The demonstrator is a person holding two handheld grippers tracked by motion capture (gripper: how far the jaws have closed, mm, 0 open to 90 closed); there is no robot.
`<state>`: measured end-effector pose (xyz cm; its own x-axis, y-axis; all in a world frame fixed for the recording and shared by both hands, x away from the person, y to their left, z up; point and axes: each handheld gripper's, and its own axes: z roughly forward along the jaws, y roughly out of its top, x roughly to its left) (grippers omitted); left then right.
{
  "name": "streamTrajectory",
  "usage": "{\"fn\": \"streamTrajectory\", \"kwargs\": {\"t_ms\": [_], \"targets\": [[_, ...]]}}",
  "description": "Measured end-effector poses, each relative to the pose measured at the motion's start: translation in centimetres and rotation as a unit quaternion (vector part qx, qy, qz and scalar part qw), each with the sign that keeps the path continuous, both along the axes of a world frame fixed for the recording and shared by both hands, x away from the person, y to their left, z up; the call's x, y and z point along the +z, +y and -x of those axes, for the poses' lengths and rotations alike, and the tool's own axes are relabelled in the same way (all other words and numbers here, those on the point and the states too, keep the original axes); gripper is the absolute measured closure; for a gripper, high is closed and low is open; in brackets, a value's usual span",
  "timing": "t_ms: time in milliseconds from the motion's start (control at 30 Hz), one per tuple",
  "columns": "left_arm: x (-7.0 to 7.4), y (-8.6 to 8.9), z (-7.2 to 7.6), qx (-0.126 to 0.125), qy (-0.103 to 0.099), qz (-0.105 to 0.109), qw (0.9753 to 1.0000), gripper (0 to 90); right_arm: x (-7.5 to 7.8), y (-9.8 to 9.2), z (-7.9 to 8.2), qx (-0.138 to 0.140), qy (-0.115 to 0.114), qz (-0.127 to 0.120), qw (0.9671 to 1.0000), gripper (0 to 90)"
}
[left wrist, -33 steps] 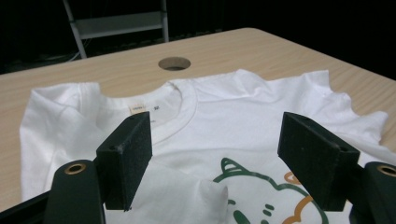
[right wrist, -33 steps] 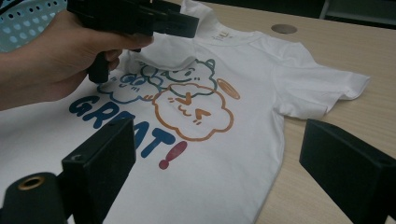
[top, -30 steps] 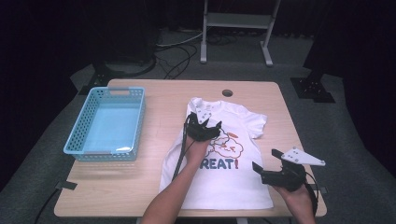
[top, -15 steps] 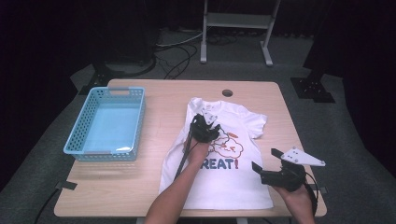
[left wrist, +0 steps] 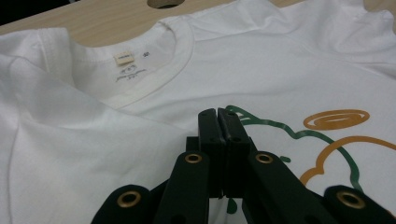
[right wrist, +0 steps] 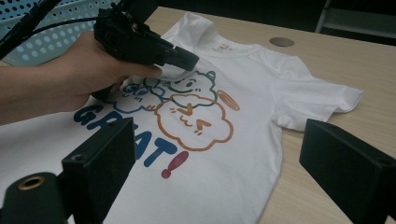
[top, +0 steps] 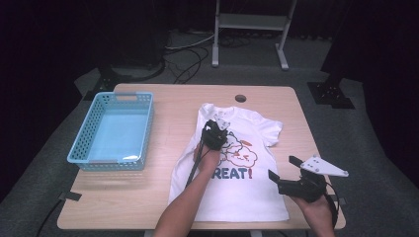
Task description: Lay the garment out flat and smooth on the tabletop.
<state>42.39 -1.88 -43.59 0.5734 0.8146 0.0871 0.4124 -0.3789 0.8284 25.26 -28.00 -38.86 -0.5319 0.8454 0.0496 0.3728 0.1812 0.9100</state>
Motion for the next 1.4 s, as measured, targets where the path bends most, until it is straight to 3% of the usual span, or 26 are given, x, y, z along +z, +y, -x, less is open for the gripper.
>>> {"fn": "streamTrajectory", "kwargs": {"t_ms": [400,733,1400], "targets": [[2.1,1.5,0.6,0.005,-0.031,0.025,0.9992,89.3,-0.3,0.2,-0.1,-0.004,-0.001,0.010,0.9999,10.2],[4.0,4.6,0.7,0.026,-0.052,0.041,0.9975,89.3,-0.6,1.0,-0.3,-0.002,0.005,0.018,0.9998,10.2],[7.1,10.2,0.0,0.067,-0.084,0.065,0.9921,89.3,0.5,3.0,-0.9,0.005,-0.006,0.029,0.9996,10.2]]}}
